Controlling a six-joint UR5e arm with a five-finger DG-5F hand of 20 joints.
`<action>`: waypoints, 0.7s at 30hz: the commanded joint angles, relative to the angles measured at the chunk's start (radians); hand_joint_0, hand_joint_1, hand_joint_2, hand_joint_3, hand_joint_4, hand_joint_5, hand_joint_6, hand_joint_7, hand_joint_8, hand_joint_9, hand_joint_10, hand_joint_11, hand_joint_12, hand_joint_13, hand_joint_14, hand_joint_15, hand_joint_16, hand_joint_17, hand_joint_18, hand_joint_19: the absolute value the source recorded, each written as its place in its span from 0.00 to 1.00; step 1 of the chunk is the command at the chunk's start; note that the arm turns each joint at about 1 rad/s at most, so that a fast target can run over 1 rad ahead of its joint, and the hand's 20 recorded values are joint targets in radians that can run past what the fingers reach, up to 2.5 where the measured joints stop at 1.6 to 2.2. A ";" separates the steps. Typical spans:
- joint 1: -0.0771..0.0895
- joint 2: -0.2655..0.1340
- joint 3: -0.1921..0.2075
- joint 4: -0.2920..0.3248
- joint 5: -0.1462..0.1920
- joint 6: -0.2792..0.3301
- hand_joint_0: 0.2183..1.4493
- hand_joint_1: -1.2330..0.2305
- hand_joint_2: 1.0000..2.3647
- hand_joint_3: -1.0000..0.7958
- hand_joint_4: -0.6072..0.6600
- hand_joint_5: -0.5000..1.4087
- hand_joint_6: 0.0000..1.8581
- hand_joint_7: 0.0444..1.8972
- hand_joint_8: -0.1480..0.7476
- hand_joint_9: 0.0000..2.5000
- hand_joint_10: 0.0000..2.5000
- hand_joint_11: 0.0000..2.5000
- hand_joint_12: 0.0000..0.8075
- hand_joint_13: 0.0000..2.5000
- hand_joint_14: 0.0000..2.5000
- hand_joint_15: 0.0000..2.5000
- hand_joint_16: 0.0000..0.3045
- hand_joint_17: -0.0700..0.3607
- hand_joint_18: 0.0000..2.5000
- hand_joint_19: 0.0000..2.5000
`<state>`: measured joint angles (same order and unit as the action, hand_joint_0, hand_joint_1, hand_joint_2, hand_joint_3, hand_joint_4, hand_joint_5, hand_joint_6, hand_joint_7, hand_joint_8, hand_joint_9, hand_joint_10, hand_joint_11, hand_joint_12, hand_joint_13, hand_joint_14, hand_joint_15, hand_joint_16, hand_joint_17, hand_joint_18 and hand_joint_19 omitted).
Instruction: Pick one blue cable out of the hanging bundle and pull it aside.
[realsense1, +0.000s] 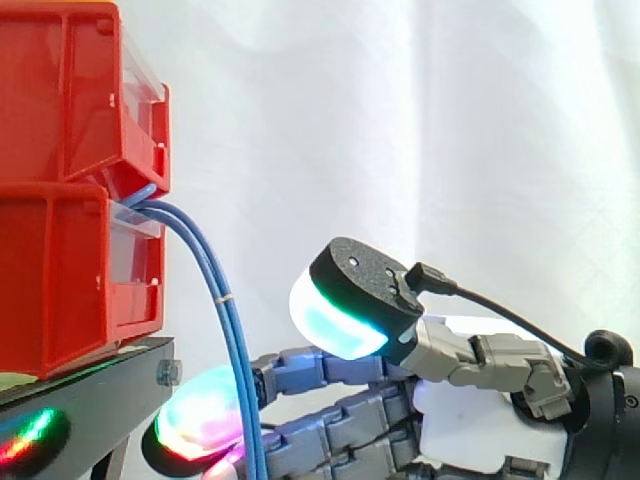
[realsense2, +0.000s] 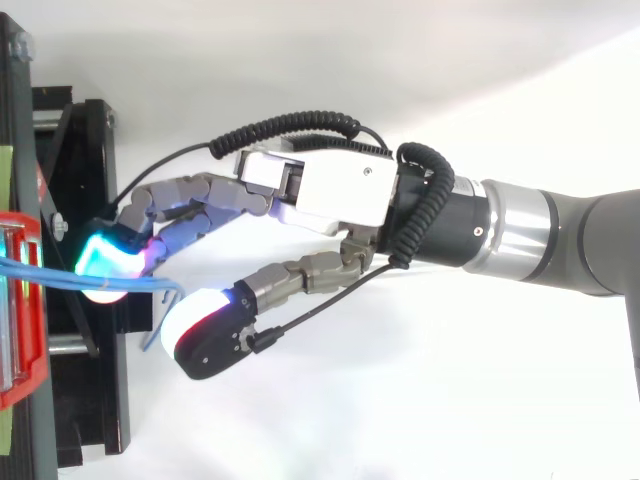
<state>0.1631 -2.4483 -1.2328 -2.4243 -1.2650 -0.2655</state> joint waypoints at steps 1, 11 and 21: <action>0.007 0.000 0.000 -0.030 -0.001 0.051 0.27 0.46 0.00 0.28 0.71 0.19 0.27 0.50 0.47 0.29 0.00 0.10 0.37 0.26 0.00 0.12 0.13 0.38 0.18 0.12; 0.009 0.000 0.001 -0.035 -0.002 0.100 0.28 0.46 0.00 0.29 0.69 0.20 0.27 0.58 0.47 0.30 0.00 0.11 0.37 0.27 0.01 0.14 0.14 0.38 0.20 0.13; 0.009 0.000 0.001 -0.032 -0.004 0.177 0.31 0.46 0.01 0.34 0.66 0.22 0.27 0.64 0.46 0.32 0.00 0.12 0.36 0.28 0.01 0.14 0.13 0.38 0.20 0.14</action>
<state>0.1718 -2.4482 -1.2322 -2.4578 -1.2678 -0.1154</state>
